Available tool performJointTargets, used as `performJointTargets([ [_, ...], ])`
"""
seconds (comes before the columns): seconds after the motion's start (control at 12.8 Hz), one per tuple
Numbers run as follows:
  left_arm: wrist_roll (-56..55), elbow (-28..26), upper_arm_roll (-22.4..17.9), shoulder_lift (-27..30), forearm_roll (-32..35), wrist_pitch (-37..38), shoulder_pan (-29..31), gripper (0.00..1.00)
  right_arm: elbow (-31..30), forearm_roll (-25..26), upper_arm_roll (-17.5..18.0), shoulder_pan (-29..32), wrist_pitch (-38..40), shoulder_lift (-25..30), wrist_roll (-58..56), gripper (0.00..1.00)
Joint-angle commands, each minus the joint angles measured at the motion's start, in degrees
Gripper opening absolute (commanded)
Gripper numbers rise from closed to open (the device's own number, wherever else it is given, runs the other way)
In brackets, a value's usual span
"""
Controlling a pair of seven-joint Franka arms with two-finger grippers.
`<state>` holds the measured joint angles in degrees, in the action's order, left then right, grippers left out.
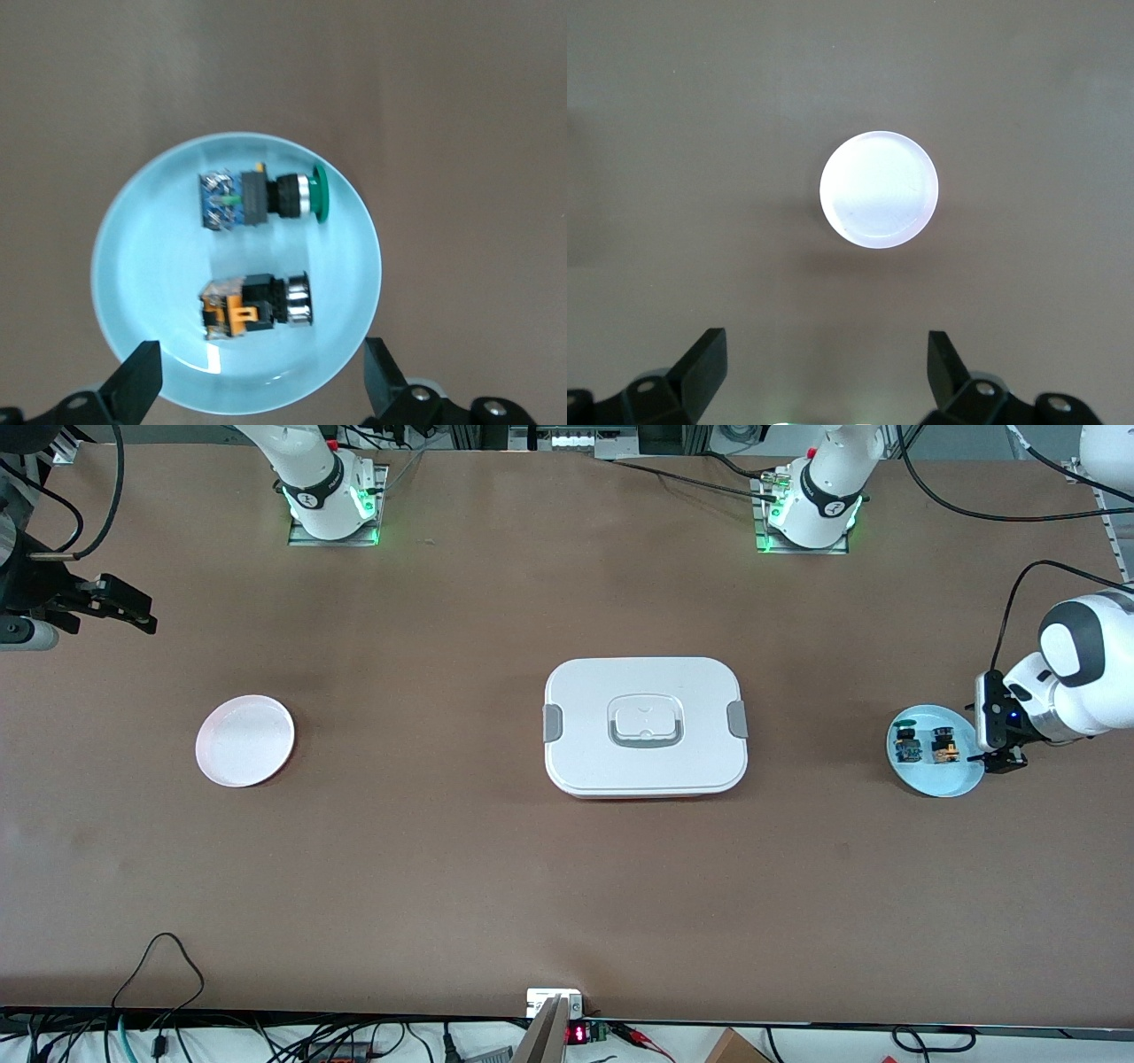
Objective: Transfer orange switch to right arm and place
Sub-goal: 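Lower the left gripper over the orange switch on the blue plate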
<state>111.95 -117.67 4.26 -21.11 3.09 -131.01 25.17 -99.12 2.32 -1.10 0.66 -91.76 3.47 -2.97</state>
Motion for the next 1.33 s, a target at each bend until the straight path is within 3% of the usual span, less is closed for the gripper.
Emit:
performJointTargets([
  [0.0,2.4,-2.74,1.63,0.9,-0.02,-3.81,2.34,1.0,-0.2,-0.3,0.05,0.22,-0.53,0.93,-0.63,1.0],
  [1.25,-2.61,-4.59,2.24,-4.73,-1.42,-13.91,2.34,1.0,0.24,1.28,0.31,0.13,-0.53,0.66,-0.63,1.0],
])
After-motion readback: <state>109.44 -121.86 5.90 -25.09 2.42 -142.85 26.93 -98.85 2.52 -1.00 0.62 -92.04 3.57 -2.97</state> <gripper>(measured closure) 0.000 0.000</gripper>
